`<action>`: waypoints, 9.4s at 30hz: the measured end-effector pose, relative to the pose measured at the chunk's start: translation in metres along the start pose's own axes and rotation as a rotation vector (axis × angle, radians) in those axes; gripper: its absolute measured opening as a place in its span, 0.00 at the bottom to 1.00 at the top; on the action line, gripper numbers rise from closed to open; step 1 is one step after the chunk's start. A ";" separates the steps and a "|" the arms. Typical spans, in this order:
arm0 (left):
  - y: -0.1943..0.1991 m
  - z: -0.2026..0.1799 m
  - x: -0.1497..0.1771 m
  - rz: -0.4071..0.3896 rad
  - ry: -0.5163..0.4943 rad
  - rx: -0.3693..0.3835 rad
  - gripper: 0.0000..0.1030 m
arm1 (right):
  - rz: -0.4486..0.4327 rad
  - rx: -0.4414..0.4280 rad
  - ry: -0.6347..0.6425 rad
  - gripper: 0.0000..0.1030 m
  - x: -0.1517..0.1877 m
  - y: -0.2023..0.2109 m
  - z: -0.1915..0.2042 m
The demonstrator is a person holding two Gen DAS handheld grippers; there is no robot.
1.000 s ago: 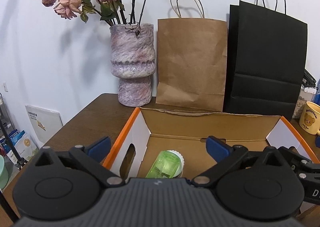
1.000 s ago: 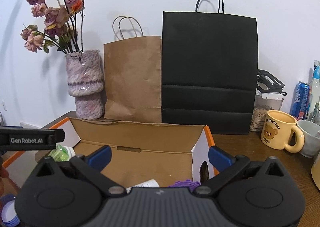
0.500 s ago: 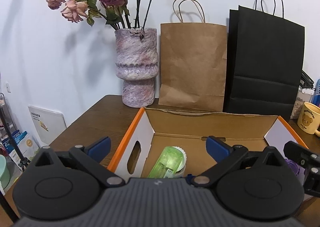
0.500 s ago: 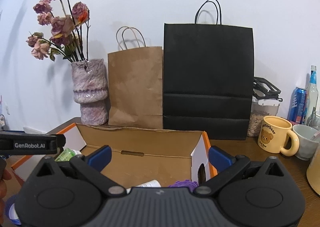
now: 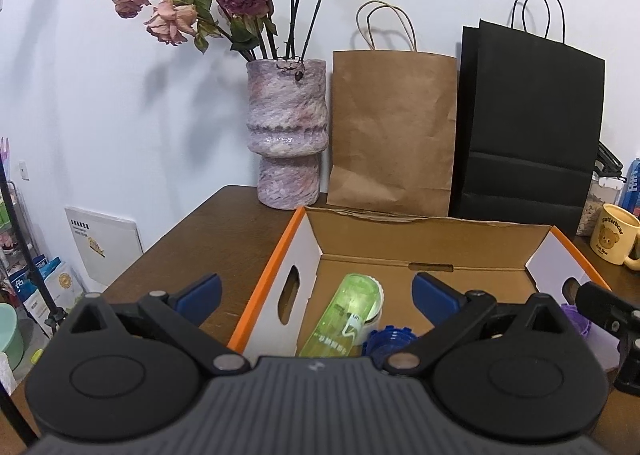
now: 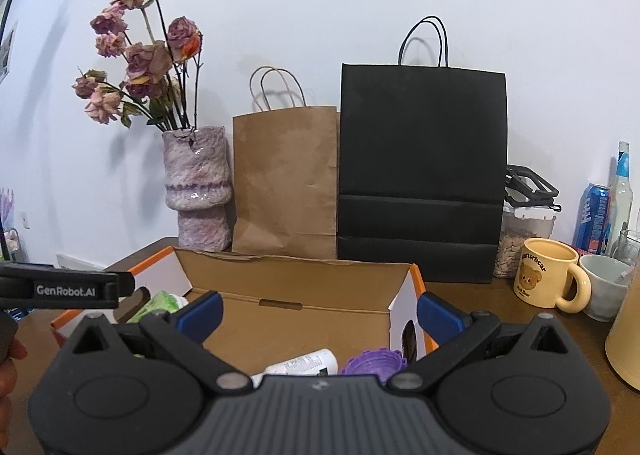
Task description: Organize rigid objects
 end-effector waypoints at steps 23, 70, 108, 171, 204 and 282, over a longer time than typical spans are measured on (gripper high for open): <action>0.052 0.028 0.044 0.019 -0.008 -0.006 1.00 | -0.025 -0.055 0.014 1.00 0.024 0.064 0.035; 0.032 0.104 0.110 0.180 0.017 0.049 1.00 | 0.244 0.046 0.062 0.95 0.102 0.008 0.098; 0.013 0.060 0.113 0.221 -0.035 0.073 1.00 | 0.190 0.008 0.011 0.54 0.090 0.011 0.072; 0.036 0.010 0.106 0.120 -0.054 0.076 0.66 | 0.059 0.023 0.027 0.54 0.076 0.049 0.038; 0.054 -0.034 0.024 -0.035 -0.046 0.099 0.66 | -0.065 0.056 0.068 0.54 0.010 0.048 0.021; -0.047 -0.030 -0.025 -0.001 -0.019 0.011 1.00 | 0.021 0.065 0.021 1.00 -0.008 -0.059 -0.009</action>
Point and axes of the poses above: each gripper's, at about its wrist camera, not at the fingertips, and y roughly against the way its jaws point, z to its left, x to its underside, the point moved 10 cm from there along -y, roughly the way its jaws point, and after that the axes turned 11 degrees about z, right-handed, at the moved point
